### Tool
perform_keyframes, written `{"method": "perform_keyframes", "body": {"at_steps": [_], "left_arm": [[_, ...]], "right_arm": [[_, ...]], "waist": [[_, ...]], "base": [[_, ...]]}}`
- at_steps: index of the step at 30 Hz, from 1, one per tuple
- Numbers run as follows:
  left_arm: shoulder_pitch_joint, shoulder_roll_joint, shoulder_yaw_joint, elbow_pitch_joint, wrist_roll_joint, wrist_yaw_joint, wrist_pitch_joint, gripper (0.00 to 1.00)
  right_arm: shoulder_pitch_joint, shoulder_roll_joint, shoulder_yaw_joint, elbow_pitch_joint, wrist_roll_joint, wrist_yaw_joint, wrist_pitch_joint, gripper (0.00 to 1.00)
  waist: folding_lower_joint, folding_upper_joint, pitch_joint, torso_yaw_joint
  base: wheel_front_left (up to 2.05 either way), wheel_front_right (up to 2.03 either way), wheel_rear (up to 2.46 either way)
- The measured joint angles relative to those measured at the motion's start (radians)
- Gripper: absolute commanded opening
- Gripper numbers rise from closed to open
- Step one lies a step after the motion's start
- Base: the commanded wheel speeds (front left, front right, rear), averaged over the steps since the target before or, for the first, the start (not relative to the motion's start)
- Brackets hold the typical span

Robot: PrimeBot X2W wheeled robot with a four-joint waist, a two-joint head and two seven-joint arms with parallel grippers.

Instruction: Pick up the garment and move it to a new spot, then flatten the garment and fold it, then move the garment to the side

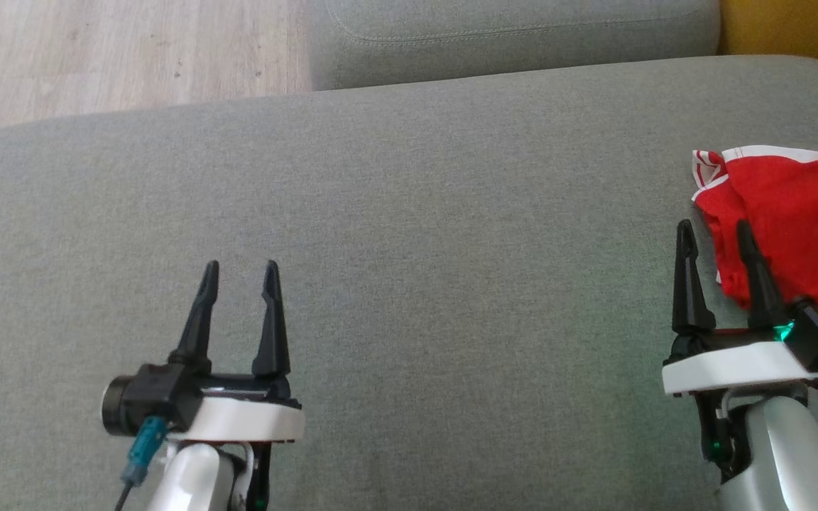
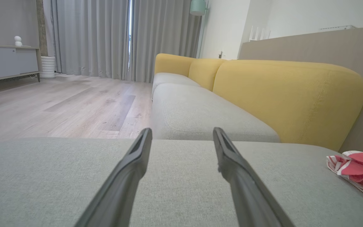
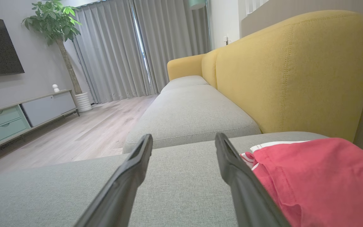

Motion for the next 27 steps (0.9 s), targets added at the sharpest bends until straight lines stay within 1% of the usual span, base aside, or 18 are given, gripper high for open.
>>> {"method": "perform_keyframes", "body": {"at_steps": [7, 11, 19, 23, 24, 27], "left_arm": [[0.003, 0.000, 0.011, -0.020, -0.010, -0.001, 0.000, 1.00], [0.005, 0.000, 0.017, -0.063, -0.013, -0.023, 0.000, 1.00], [0.008, 0.000, 0.026, -0.080, -0.012, -0.023, 0.000, 1.00], [0.008, 0.000, 0.038, -0.088, -0.036, -0.022, 0.000, 1.00], [0.009, 0.000, 0.039, -0.088, -0.055, -0.021, 0.000, 0.00], [0.022, 0.000, 0.036, -0.041, -0.060, -0.023, 0.005, 0.00]], "right_arm": [[0.000, 0.000, -0.001, -0.010, -0.003, 0.000, 0.000, 1.00], [0.000, 0.000, -0.001, -0.012, -0.007, 0.000, 0.000, 1.00], [0.000, 0.000, -0.001, -0.012, -0.011, 0.000, 0.000, 1.00], [0.000, 0.000, -0.001, -0.012, -0.011, 0.000, 0.000, 1.00], [0.000, 0.000, -0.001, -0.012, -0.011, 0.000, 0.000, 0.00], [0.016, 0.002, 0.003, 0.031, -0.011, 0.000, 0.002, 0.00]], "waist": [[0.0000, 0.0000, 0.004, 0.001], [0.0000, 0.0000, 0.004, 0.000], [0.0000, 0.0000, 0.001, -0.001], [0.0000, 0.0000, 0.002, -0.001], [0.0000, 0.0000, 0.002, -0.001], [0.0001, 0.0000, 0.002, 0.000]], "base": [[0.00, 0.00, 0.00], [0.00, 0.00, 0.00], [0.00, 0.00, 0.00], [0.00, 0.00, 0.00], [0.00, 0.00, 0.00], [0.00, 0.00, 0.00]]}}
